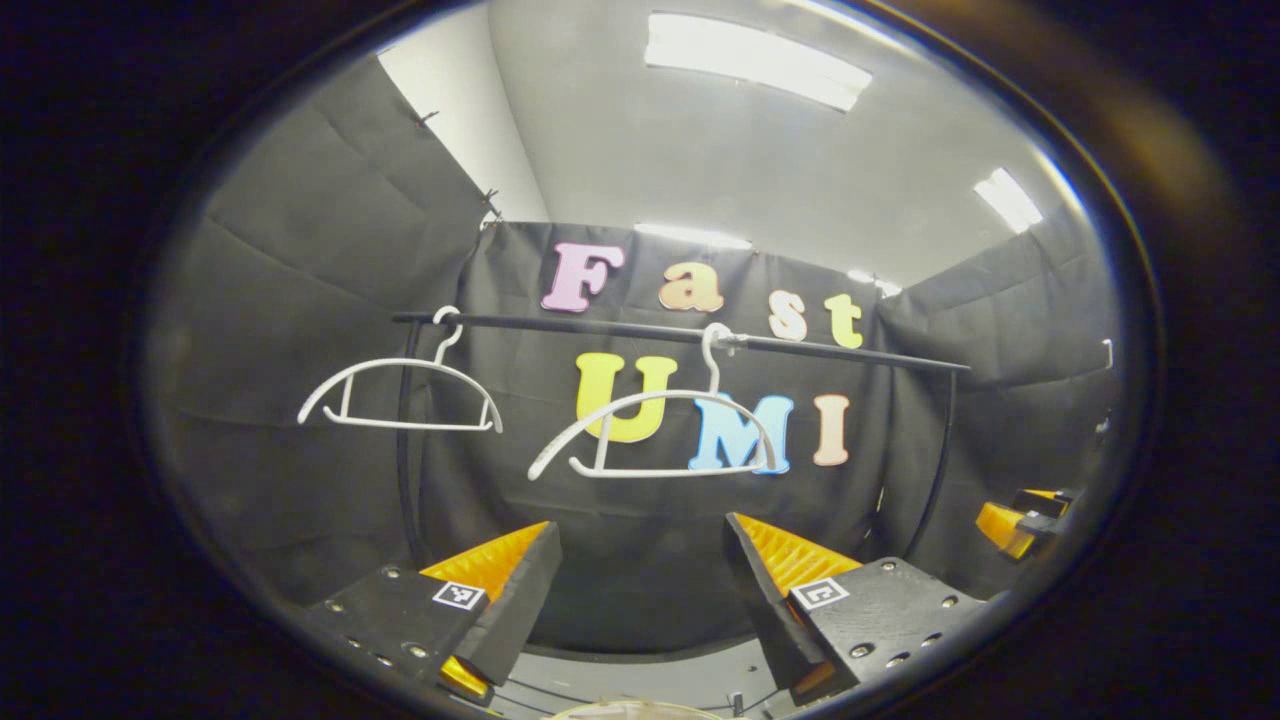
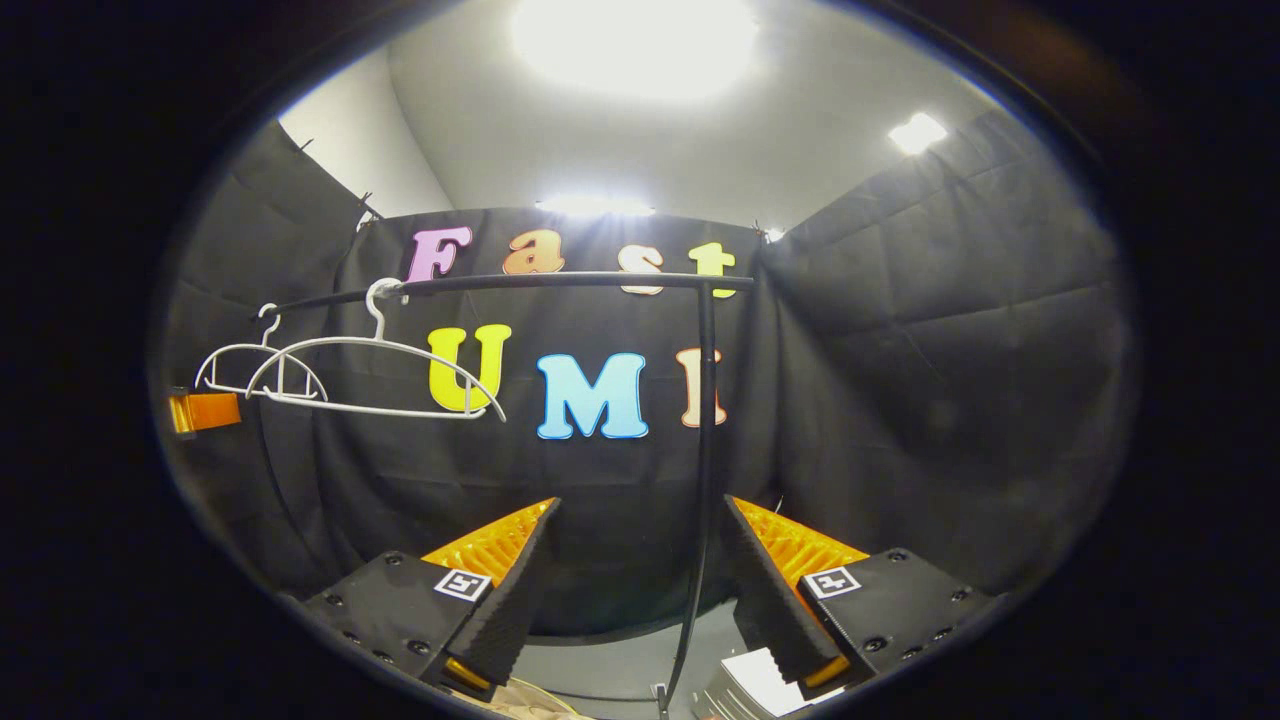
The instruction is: Grasp the clothes on the hanger with both hands and then place them into the laundry hamper below.
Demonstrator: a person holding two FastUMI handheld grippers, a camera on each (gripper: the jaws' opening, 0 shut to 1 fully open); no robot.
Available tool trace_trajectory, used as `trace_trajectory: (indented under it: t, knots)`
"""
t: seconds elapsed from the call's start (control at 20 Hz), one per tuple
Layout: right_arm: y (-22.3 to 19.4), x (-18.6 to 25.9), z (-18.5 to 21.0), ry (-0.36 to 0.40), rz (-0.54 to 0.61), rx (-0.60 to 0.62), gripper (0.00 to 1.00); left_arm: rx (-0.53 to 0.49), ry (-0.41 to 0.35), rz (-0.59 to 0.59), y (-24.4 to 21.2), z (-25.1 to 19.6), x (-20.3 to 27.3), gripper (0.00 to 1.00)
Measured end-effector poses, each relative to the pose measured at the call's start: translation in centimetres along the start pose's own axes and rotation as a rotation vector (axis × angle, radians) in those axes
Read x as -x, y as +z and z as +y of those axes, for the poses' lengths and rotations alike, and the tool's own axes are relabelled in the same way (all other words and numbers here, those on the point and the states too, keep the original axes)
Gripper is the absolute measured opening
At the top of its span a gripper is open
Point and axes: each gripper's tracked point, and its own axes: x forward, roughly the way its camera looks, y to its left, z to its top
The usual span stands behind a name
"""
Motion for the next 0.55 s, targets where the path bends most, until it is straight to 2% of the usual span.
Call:
trace_trajectory:
  t: [0.15,0.55]
  knots:
    - [-0.7,-0.6,-0.9,0.012,0.016,-0.026,0.98,0.005,0.07,0.012,-0.6,0.1,0.5,0.93]
    - [0.0,-2.1,-2.9,0.092,0.013,-0.03,0.98,0.055,0.135,0.043,-1.0,-2.0,2.5,0.94]
